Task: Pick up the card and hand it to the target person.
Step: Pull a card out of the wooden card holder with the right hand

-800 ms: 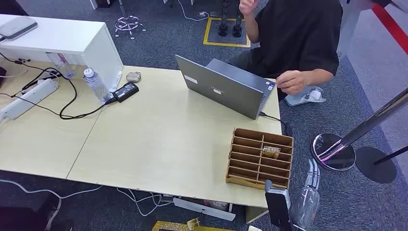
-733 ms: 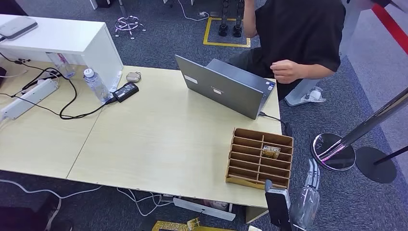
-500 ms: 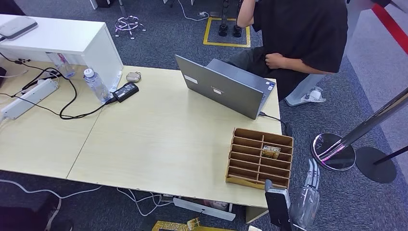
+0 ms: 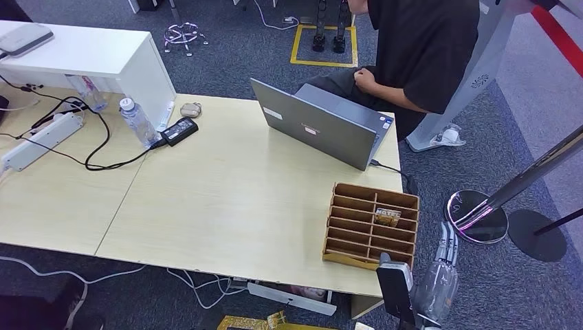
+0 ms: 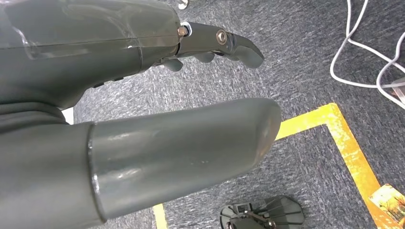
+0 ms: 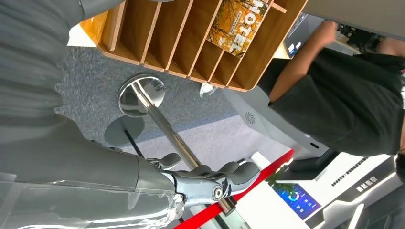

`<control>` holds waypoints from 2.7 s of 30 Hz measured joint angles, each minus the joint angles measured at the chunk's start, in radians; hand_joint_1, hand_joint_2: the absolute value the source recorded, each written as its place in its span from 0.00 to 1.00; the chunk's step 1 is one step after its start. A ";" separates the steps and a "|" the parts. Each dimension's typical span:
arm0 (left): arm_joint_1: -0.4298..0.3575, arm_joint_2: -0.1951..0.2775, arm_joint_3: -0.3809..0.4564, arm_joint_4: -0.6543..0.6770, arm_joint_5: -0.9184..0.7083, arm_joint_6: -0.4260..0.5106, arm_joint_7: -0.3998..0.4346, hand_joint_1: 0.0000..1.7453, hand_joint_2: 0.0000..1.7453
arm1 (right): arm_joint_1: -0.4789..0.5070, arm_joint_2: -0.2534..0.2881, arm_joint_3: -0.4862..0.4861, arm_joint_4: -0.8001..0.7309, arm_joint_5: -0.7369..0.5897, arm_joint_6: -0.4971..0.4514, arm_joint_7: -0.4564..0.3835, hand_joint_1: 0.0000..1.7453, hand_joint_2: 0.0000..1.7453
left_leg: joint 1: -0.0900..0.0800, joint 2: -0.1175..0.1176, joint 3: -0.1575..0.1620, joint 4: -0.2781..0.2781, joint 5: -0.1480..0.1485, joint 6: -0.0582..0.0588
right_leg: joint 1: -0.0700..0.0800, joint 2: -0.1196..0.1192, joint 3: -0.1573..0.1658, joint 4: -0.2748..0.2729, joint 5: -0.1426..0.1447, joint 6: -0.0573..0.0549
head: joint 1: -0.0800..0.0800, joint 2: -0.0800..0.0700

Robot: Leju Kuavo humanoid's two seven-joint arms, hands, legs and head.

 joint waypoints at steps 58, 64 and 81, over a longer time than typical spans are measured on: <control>-0.031 -0.027 -0.010 0.000 -0.074 -0.059 0.039 0.00 0.00 | -0.330 -0.439 0.402 -0.074 0.197 0.422 0.581 0.31 1.00 | 0.000 0.000 0.000 0.001 0.000 0.000 | 0.000 0.000 0.000 0.000 0.001 0.001 | 0.000 0.000; -0.034 -0.027 -0.011 0.000 -0.083 -0.060 0.045 0.00 0.00 | -0.339 -0.442 0.415 -0.061 0.195 0.440 0.584 0.32 1.00 | 0.000 0.000 0.000 0.001 0.000 0.000 | 0.000 0.000 0.000 0.000 0.001 0.001 | 0.000 0.000; -0.042 -0.027 -0.019 0.000 -0.089 -0.064 0.050 0.00 0.00 | -0.373 -0.447 0.456 -0.001 0.186 0.486 0.593 0.39 1.00 | 0.000 0.000 0.000 0.001 0.000 0.000 | 0.000 0.000 0.000 0.000 0.001 0.001 | 0.000 0.000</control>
